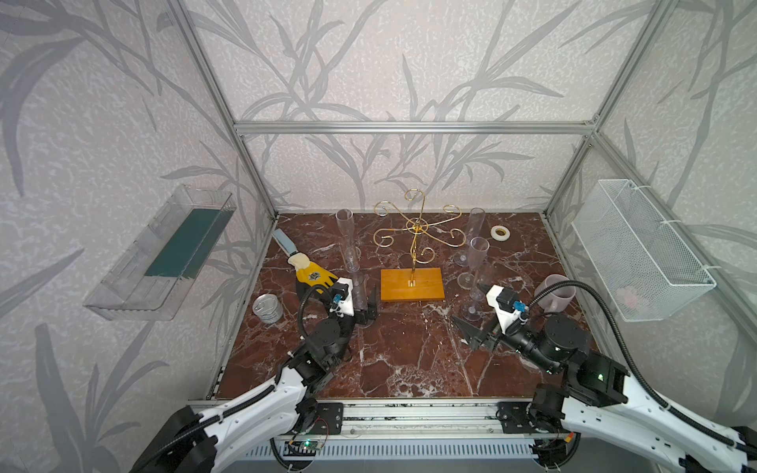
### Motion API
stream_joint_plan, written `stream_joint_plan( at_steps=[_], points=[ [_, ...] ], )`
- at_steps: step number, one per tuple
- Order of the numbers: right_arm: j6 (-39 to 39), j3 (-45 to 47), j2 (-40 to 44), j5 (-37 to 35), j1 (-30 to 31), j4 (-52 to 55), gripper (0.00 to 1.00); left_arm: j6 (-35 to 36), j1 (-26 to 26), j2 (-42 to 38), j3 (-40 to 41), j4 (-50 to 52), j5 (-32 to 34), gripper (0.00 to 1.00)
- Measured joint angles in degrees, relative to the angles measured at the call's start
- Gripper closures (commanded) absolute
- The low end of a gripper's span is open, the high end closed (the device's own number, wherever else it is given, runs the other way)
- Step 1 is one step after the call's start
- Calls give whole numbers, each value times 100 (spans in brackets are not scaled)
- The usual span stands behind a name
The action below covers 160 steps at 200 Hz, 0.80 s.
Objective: Take the wine glass off the wine glass rack
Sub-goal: Place the wine glass at the middle-left of the table.
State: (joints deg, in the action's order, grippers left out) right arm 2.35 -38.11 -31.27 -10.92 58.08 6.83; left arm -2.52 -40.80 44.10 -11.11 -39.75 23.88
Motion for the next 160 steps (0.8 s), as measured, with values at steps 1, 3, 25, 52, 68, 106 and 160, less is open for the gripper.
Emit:
stream_joint_plan(
  at_steps=[1, 3, 25, 52, 68, 106, 160],
  points=[
    [4, -7, -4, 0, 0, 7, 1, 0, 0, -20, -4, 22, 0, 1],
    [13, -24, -11, 2, 0, 20, 1, 2, 0, -79, -22, 83, -13, 1],
    [164, -297, -162, 101, 0, 94, 1, 46, 0, -754, -251, 713, -197, 1],
    [442, -883, -557, 374, 0, 144, 1, 190, 0, -1217, -782, 1447, -494, 1],
    [662, -1320, -905, 564, 0, 127, 1, 363, 0, -1224, -1233, 1773, -717, 1],
    [1399, -2444, -1875, 750, 0, 63, 1, 1032, 0, -614, -2553, 2146, -1075, 1],
    [2175, -3718, -2721, 752, -1657, 22, 1, 2352, 734, 286, -4177, 2435, -916, 1]
  ],
)
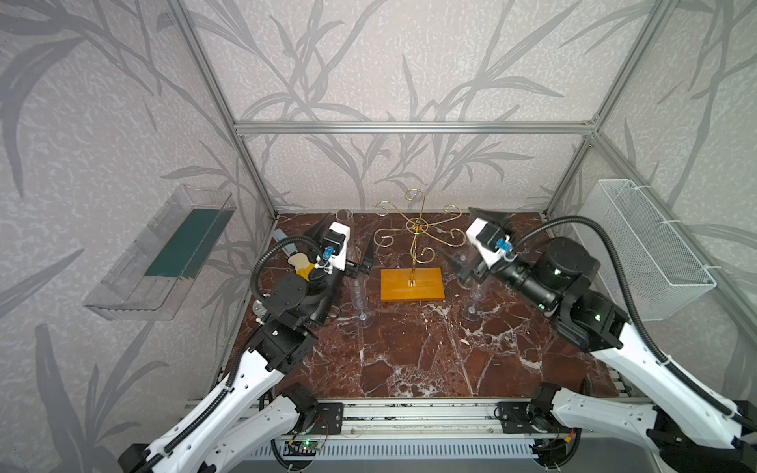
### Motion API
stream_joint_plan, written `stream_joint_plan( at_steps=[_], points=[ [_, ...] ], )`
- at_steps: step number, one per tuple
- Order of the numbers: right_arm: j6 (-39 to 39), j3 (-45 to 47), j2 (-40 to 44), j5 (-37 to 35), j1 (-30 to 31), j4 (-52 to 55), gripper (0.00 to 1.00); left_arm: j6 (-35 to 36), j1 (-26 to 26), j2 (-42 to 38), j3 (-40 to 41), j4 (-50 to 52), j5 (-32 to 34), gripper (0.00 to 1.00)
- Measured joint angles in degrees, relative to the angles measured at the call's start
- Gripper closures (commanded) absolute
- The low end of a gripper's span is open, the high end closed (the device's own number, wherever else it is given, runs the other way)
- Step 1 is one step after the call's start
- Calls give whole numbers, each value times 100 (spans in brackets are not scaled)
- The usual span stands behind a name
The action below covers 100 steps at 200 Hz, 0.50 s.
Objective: Take the wine glass off the wine glass rack
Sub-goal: Place the wine glass at the middle-left of the table, then reset both arms
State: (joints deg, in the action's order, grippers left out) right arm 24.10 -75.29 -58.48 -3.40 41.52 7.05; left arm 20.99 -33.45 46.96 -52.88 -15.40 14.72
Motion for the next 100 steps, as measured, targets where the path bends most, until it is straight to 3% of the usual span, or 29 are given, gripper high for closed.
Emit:
stream_joint_plan(
  at_steps=[23, 51, 74, 100],
  points=[
    [-365, 9, -2, 129, -1565, -44, 1, -33, 1121, 39, -151, 103, -116, 1],
    [-984, 540, 192, 339, -2938, -210, 1, -586, 2708, 146, -90, 275, -439, 1],
    [-1502, 1414, 448, 389, -3639, -352, 1, -1467, 3722, 199, 605, 35, -326, 1],
    [-1838, 2546, 621, 332, -3880, -511, 1, -2234, 4203, 295, 1602, -26, -227, 1]
  ],
)
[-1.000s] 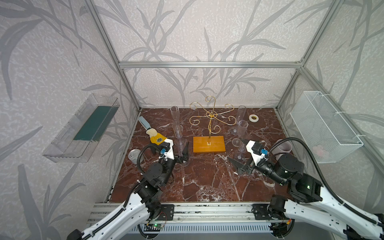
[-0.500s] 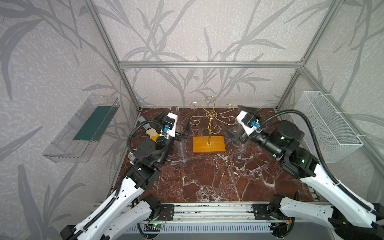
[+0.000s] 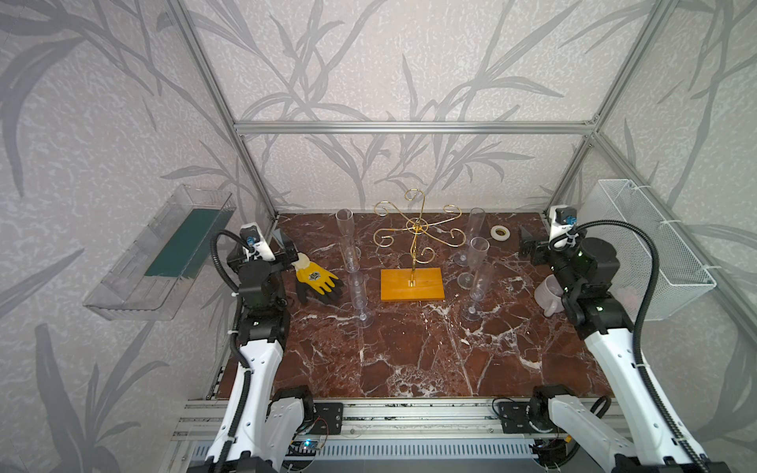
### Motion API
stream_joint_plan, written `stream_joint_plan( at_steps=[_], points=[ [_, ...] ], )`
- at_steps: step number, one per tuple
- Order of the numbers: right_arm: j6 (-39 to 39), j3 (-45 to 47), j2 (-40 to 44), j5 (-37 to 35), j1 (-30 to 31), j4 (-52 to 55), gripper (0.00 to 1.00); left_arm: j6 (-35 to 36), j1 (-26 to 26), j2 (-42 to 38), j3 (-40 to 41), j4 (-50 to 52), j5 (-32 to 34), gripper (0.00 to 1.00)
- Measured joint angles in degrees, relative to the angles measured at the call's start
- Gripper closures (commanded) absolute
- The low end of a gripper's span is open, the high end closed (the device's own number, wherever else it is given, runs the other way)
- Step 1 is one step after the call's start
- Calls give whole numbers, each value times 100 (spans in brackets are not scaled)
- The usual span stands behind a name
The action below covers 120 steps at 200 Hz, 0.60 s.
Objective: Take the wine glass off the wine glass rack
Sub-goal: Reset both arms
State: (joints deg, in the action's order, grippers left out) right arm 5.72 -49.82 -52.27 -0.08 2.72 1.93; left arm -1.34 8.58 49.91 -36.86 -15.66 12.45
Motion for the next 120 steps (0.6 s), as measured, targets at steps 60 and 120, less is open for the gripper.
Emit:
stream_joint_plan(
  at_steps=[60, 120],
  points=[
    [-616, 2594, -114, -492, -44, -1045, 1, -586, 55, 883, 1526, -898, -216, 1],
    [-881, 3353, -1362, -568, -44, -2634, 1, -625, 31, 2673, 2114, -2806, -813, 1]
  ],
)
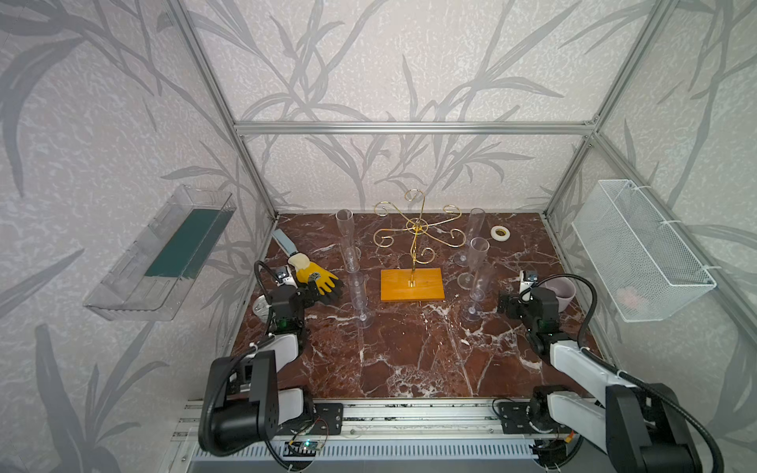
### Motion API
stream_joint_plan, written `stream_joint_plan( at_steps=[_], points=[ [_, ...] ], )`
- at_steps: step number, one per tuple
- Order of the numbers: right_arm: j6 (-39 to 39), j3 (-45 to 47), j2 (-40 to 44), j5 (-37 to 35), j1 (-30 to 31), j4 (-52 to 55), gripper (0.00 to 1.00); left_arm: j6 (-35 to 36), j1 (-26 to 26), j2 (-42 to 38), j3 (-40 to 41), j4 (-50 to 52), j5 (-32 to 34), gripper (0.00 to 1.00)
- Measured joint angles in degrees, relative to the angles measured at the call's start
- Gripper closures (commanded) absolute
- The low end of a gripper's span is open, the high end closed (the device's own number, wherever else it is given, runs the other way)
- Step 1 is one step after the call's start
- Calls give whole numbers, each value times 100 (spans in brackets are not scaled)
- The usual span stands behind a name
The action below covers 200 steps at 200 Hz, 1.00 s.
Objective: Take the wine glass off the wine glass rack
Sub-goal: Reset both arms
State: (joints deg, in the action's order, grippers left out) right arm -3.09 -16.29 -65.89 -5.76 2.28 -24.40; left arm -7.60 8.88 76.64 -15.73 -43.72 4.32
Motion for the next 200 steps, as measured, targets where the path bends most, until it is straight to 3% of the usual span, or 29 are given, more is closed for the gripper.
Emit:
stream_joint_plan(
  at_steps=[36, 89, 200],
  points=[
    [-11, -232, -911, -20, 2, -857, 1, 118, -197, 1233, -20, -1145, -315, 1],
    [282, -437, -2339, -37, 227, -2393, 1, 162, -317, 1246, -306, -1189, -315, 1],
    [461, -455, -2321, -74, 308, -2623, 1, 337, -546, 1261, -372, -1147, 61, 1]
  ],
)
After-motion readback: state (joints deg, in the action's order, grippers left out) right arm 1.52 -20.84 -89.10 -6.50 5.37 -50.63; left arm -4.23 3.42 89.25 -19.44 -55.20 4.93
